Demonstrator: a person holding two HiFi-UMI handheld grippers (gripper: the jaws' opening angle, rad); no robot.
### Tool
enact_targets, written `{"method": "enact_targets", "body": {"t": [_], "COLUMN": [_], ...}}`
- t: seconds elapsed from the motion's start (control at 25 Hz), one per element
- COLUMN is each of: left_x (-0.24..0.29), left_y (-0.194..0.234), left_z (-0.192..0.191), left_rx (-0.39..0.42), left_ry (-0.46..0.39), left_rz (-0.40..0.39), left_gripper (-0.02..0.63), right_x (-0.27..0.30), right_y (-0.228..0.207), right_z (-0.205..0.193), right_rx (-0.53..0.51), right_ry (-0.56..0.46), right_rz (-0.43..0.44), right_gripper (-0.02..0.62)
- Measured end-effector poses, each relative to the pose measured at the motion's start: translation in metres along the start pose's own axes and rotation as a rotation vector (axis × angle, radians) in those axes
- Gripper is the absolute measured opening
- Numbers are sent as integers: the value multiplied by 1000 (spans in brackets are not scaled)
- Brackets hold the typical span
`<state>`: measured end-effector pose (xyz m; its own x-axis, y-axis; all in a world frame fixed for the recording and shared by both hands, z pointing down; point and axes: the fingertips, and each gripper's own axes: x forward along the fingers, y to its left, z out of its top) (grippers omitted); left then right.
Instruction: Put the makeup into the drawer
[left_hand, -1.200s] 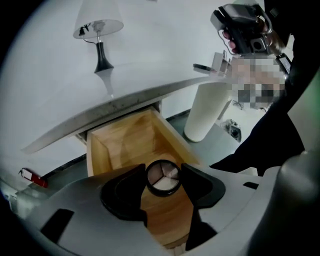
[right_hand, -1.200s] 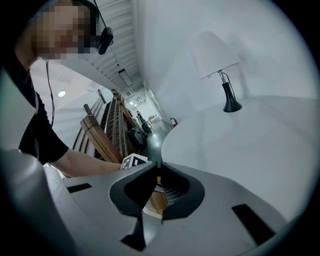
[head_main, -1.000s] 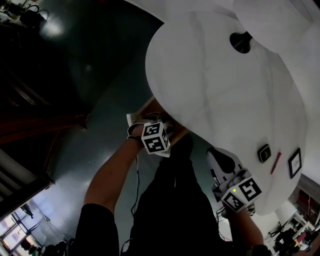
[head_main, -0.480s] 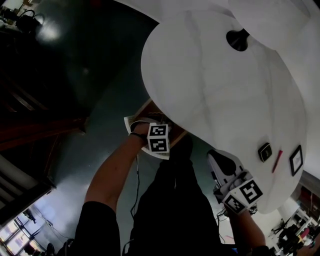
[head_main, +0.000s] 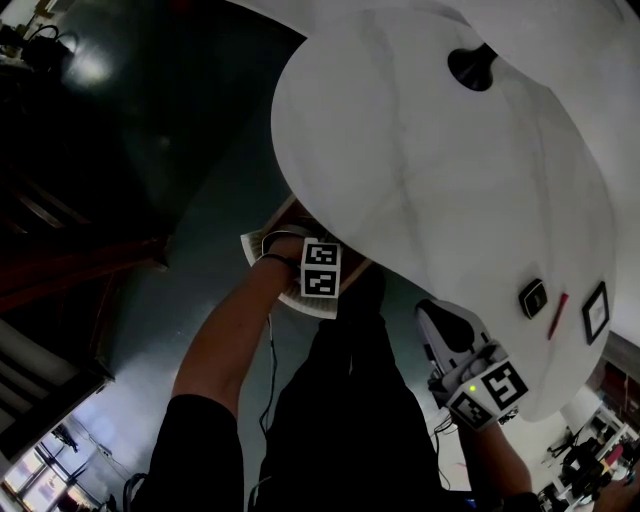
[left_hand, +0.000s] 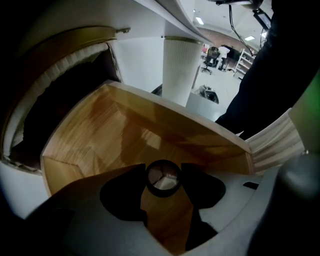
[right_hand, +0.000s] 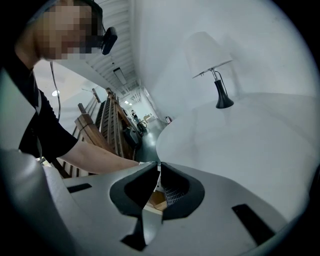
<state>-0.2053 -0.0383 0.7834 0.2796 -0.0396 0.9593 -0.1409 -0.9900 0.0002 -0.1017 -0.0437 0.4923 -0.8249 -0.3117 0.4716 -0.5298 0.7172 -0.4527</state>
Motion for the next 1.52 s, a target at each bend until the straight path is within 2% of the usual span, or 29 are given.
{"method": "enact_targets", "body": {"t": [0.36,0.6,0.96,1.16,1.52], "left_x": [20,34,35,30,-5], "left_y": [-5,-17,-9,-13,-5], "left_z": [2,5,1,1,19], "left_rx": [-12,31,-5,-6,40], "left_ry": [-22,-7,6,6,-55], "left_rz": [-42,-81,-48,-50,50], "left_gripper": [235,235,236,267,259], "right_x": [-3,-5,-5,-8,-10], "right_y": [-5,-10,-8,-3,9], "right_z": [-5,-9,-13,-12,2], "right_rx": [-7,9,9,2,-22], "right_ry": [3,1,-8,-11,-29], "right_rz": [-16,-30,-29,-23,-17], "right_gripper": [18,18,18,18,18]}}
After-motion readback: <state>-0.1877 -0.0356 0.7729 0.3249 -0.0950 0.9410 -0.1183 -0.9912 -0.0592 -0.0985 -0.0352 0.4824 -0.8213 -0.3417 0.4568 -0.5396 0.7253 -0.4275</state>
